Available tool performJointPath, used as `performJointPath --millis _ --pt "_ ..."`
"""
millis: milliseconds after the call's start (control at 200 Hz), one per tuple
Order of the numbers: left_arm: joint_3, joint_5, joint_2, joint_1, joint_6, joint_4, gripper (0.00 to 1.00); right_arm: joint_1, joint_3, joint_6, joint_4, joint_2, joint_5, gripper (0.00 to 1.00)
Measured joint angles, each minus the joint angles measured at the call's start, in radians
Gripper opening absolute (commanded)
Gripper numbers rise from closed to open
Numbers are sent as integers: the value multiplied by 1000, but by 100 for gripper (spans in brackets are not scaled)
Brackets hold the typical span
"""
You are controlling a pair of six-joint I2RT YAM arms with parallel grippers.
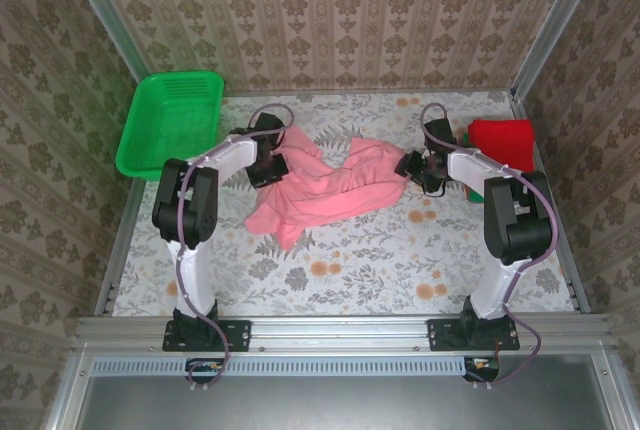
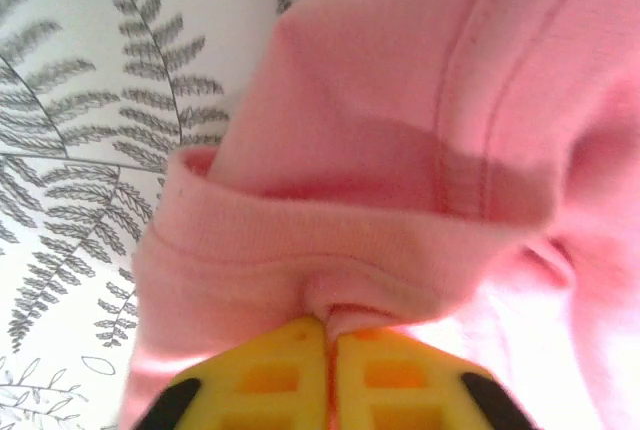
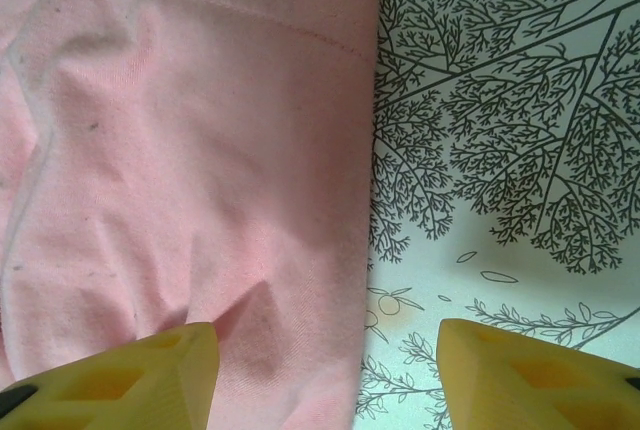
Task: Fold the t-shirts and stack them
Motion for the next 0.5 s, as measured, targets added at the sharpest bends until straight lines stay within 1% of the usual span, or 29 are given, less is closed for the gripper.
performJointPath --millis 40,85,145,235,320,365,400,500 --pt "8 -3 -7 0 5 -1 35 -1 -5 0 0 0 -3 60" --pt "8 -10 -22 -1 5 -6 44 -3 -12 0 1 -2 -8 60" --pt "-11 -24 -54 -6 3 -12 51 -9 -21 0 0 -6 -13 60" --pt "-79 -48 -133 -23 -2 -34 55 -16 -29 0 1 -11 -18 60" --pt "-161 -63 -212 -47 -29 -51 57 -19 -30 0 1 -11 -19 60" --pt "-200 -66 -243 -57 -45 -58 56 -20 -30 0 1 -11 -19 60" --pt "-228 -66 -260 -66 -60 -63 54 -20 -30 0 3 -11 -20 60" --pt "-272 -68 -263 -83 -94 -66 52 -20 -30 1 5 -11 -28 60"
